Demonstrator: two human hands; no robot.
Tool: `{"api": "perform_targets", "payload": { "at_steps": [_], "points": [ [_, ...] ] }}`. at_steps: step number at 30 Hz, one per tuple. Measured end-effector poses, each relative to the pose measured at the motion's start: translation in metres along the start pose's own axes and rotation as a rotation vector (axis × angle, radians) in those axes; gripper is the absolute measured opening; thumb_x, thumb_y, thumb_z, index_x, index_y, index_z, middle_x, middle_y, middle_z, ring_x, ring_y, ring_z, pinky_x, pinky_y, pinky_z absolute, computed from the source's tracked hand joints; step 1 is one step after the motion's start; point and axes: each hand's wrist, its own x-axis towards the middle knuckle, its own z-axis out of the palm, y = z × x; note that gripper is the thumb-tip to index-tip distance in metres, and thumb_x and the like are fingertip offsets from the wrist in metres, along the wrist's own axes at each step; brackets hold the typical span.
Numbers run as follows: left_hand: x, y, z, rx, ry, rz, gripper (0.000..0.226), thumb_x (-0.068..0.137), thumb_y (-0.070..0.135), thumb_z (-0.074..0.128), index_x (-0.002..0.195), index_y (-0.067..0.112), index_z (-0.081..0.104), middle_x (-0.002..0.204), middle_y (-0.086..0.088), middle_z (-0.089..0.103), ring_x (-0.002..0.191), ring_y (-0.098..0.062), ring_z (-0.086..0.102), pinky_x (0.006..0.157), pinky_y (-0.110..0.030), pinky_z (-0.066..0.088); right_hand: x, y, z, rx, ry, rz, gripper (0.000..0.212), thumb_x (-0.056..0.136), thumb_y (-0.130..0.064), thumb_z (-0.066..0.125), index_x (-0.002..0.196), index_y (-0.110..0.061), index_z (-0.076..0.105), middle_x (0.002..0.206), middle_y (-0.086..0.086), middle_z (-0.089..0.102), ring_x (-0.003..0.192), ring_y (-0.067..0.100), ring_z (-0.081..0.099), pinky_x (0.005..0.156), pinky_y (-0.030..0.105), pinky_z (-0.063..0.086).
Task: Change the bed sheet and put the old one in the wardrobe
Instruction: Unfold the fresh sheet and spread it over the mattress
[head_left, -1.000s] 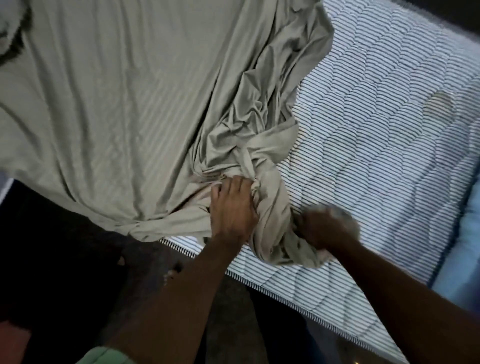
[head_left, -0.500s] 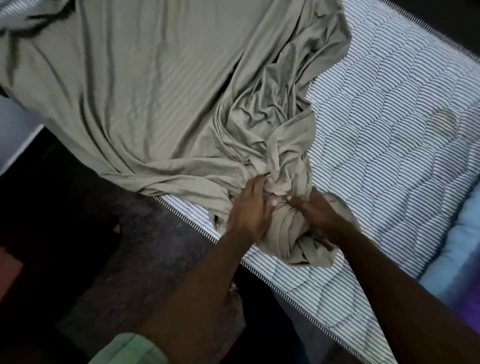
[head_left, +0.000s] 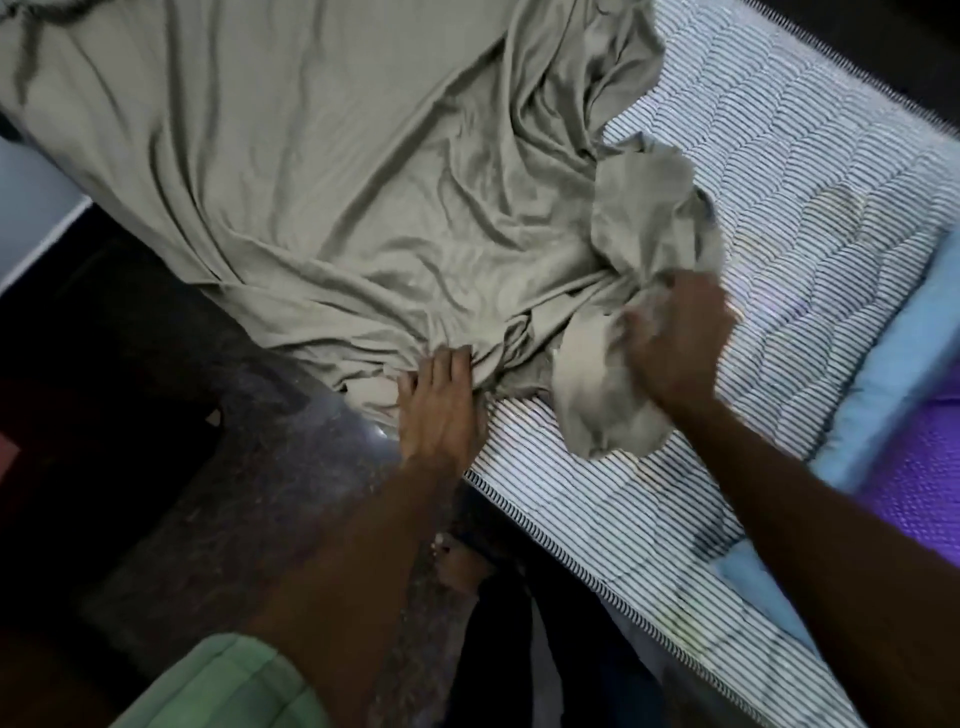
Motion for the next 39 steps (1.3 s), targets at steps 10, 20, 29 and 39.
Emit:
{"api": "perform_targets", "payload": {
  "at_steps": [10, 20, 29, 39],
  "points": [
    [0.041, -0.002, -0.014, -0.372, 0.206, -0.499, 0.032, 0.09, 0.011, 0.049, 0.121, 0.013, 0.057, 0.108, -0.021, 0.069, 0.104, -0.044, 0.06, 0.087, -0.048, 0.042, -0.029, 0.03, 0.015, 0.065, -0.363, 0.019, 0.045, 0.08, -0.041, 0.059, 0.114, -0.014, 0.07, 0.103, 0.014, 0.073, 0.098, 0.036, 0.068, 0.088, 0.036, 0.041],
    [0.007, 0.054, -0.001, -0.067, 0.083, 0.189, 0.066, 0.076, 0.018, 0.068, 0.137, 0.026, 0.045, 0.141, -0.002, 0.046, 0.127, -0.027, 0.044, 0.1, -0.046, 0.038, -0.019, 0.023, -0.016, -0.185, -0.245, -0.372, 0.052, 0.074, -0.035, 0.069, 0.12, -0.014, 0.057, 0.118, 0.013, 0.06, 0.111, 0.037, 0.055, 0.098, 0.05, 0.041],
    [0.007, 0.083, 0.047, -0.052, -0.154, -0.013, 0.027, 0.092, 0.021, 0.05, 0.115, 0.027, 0.064, 0.12, 0.0, 0.064, 0.114, -0.028, 0.055, 0.094, -0.042, 0.034, -0.058, 0.059, 0.042, -0.444, -0.595, -0.516, 0.085, 0.087, -0.02, 0.068, 0.161, -0.025, 0.026, 0.138, 0.003, 0.057, 0.132, 0.031, 0.043, 0.097, 0.04, 0.052],
    [-0.041, 0.126, 0.032, -0.653, -1.12, -0.096, 0.045, 0.098, 0.03, 0.047, 0.132, 0.006, 0.066, 0.14, -0.017, 0.061, 0.13, -0.032, 0.056, 0.106, -0.034, 0.041, -0.091, 0.063, 0.028, -0.601, -1.009, -0.661, 0.029, 0.096, -0.024, 0.051, 0.113, -0.013, 0.073, 0.122, 0.013, 0.064, 0.118, 0.035, 0.057, 0.093, 0.049, 0.04]
  ]
}}
